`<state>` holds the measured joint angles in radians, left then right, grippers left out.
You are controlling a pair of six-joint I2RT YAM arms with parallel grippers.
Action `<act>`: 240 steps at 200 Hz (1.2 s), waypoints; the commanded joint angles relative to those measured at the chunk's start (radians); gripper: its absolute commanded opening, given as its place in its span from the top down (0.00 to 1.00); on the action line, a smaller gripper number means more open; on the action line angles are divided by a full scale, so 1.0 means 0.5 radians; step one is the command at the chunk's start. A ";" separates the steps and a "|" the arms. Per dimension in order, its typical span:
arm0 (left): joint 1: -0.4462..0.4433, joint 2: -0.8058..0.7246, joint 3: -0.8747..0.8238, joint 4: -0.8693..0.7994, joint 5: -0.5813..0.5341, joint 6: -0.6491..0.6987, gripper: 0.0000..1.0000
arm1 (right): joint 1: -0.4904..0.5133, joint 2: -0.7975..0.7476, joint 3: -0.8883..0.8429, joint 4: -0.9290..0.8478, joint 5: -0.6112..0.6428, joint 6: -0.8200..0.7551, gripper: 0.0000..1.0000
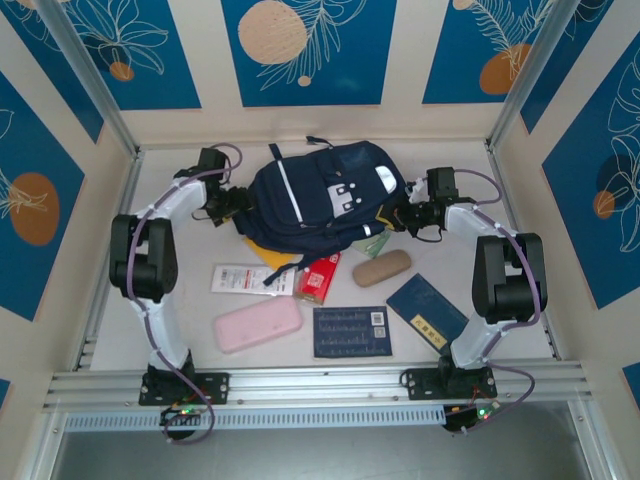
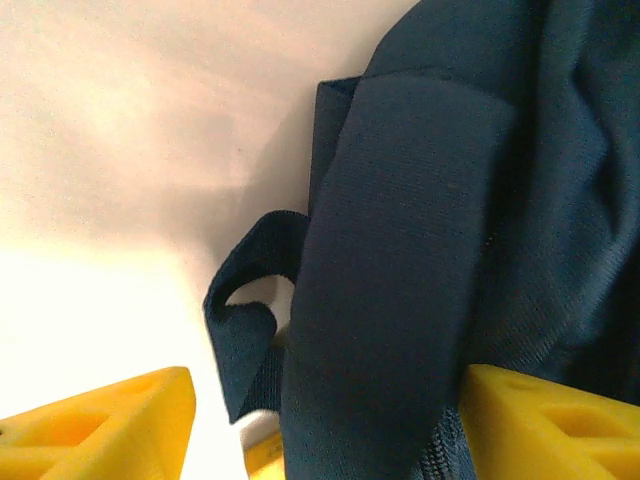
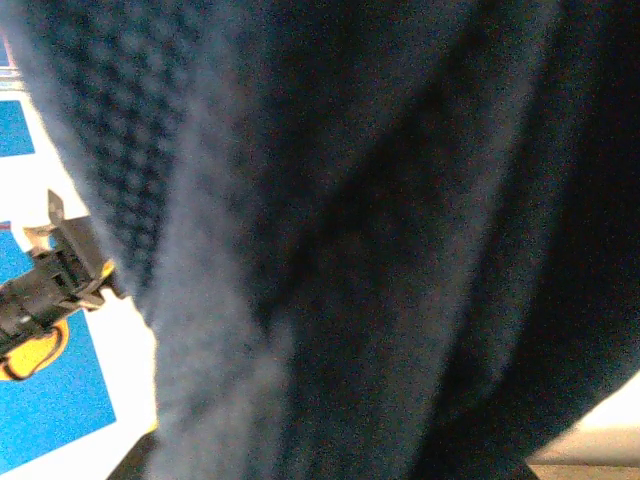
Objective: Pack the student bag
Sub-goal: Move the student bag to the top-center of the table.
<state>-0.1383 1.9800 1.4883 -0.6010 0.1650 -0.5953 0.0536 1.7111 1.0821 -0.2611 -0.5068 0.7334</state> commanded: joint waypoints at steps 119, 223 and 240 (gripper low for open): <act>0.003 -0.219 0.009 0.361 0.632 -0.200 1.00 | 0.070 -0.297 -0.058 0.289 -0.232 0.421 1.00; -0.115 -0.822 -0.271 0.197 0.527 -0.248 1.00 | 0.353 -1.320 -0.321 -0.449 0.434 0.484 0.98; -0.167 -0.910 -0.429 0.128 0.436 -0.251 0.77 | 0.395 -1.480 -0.615 -0.420 0.521 0.582 0.97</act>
<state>-0.1749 1.6039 1.3499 -0.5022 0.4000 -0.7097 0.2161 1.0512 0.9253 -0.4252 -0.3309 0.9882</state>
